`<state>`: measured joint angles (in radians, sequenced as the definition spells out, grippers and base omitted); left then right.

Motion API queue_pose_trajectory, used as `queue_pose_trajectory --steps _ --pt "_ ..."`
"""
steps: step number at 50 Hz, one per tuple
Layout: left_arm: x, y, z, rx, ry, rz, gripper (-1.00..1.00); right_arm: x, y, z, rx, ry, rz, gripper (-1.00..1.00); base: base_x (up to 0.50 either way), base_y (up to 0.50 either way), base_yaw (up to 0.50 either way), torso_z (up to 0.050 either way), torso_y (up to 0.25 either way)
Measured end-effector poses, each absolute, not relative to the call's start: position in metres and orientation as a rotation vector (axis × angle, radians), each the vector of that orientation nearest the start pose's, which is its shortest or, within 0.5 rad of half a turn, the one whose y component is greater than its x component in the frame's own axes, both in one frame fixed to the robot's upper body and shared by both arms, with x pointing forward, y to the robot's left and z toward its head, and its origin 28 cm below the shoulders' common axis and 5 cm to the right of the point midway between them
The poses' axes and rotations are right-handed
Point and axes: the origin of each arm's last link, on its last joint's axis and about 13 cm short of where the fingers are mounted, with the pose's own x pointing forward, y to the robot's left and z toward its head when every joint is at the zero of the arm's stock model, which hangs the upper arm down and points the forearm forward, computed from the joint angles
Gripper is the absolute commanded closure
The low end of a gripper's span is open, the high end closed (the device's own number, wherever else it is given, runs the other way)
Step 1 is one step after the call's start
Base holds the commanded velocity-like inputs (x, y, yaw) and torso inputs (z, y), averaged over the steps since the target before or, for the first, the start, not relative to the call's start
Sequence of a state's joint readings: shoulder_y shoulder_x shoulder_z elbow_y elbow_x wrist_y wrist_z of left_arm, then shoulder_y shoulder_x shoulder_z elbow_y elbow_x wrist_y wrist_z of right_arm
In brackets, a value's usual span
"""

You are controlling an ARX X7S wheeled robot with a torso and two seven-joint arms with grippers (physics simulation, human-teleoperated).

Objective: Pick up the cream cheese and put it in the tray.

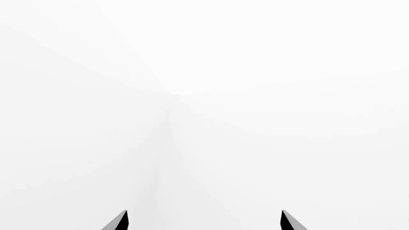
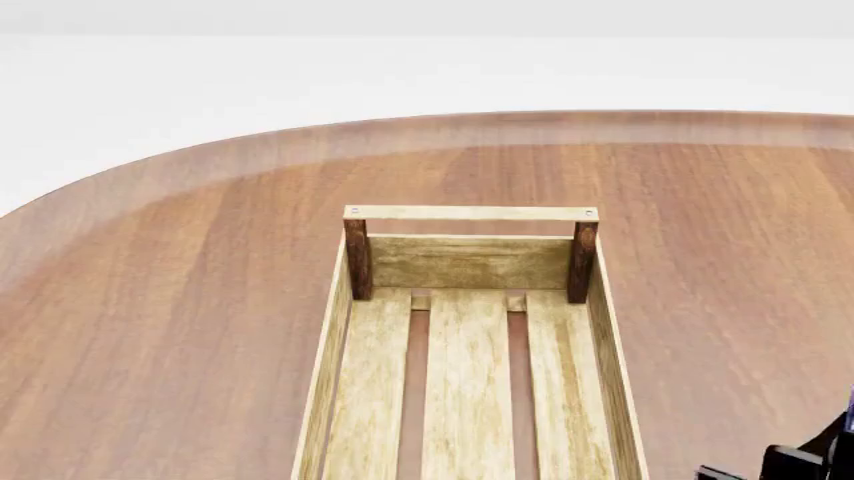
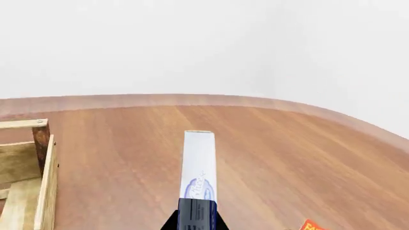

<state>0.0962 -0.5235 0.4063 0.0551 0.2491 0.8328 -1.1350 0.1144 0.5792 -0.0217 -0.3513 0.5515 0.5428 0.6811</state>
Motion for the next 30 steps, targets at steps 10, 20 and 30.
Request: queue_pose_trajectory --steps 10,20,30 --pt "0.162 0.229 0.045 0.046 -0.829 0.339 -1.0 0.244 -0.188 0.121 -0.181 0.095 -0.375 1.0 0.0 0.0 0.0 0.0 0.0" --pt "0.162 0.229 0.045 0.046 -0.828 0.34 -1.0 0.267 -0.185 0.137 -0.22 0.085 -0.254 1.0 0.0 0.0 0.0 0.0 0.001" --pt "0.162 0.228 0.045 0.049 -0.826 0.337 -1.0 0.291 -0.181 0.15 -0.261 0.074 -0.118 1.0 0.0 0.0 0.0 0.0 0.0"
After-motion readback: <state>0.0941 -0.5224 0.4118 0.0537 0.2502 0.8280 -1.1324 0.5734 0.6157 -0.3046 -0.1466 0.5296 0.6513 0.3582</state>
